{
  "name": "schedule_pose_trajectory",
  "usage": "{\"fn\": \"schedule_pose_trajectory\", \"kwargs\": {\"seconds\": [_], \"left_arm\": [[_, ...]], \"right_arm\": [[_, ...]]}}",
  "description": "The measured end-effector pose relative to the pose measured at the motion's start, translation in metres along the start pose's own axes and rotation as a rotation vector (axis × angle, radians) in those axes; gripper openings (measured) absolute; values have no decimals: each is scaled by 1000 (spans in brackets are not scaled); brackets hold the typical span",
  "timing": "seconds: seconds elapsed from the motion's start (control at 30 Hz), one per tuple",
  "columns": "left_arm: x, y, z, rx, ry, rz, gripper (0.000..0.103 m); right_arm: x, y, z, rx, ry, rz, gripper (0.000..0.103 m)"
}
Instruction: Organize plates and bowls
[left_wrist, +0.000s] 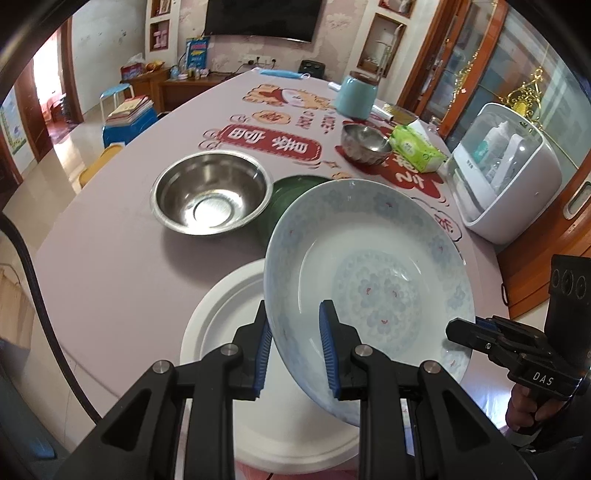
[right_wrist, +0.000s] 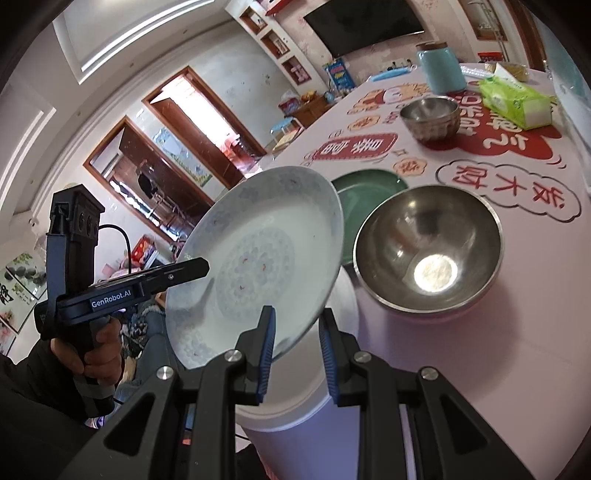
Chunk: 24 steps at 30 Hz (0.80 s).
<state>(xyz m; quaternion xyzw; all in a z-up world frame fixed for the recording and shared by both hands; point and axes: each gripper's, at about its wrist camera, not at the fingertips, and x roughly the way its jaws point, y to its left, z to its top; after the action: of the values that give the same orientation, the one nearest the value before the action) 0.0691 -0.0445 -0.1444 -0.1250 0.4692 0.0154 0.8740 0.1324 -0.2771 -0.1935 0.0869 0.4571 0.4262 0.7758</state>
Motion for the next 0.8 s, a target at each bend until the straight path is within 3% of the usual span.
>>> {"fn": "schedule_pose_trajectory", "kwargs": {"seconds": [0.8], "left_arm": [[47, 37, -46, -55, 172, 54, 22]], "right_arm": [[55, 7, -32, 12, 220, -76, 24]]}}
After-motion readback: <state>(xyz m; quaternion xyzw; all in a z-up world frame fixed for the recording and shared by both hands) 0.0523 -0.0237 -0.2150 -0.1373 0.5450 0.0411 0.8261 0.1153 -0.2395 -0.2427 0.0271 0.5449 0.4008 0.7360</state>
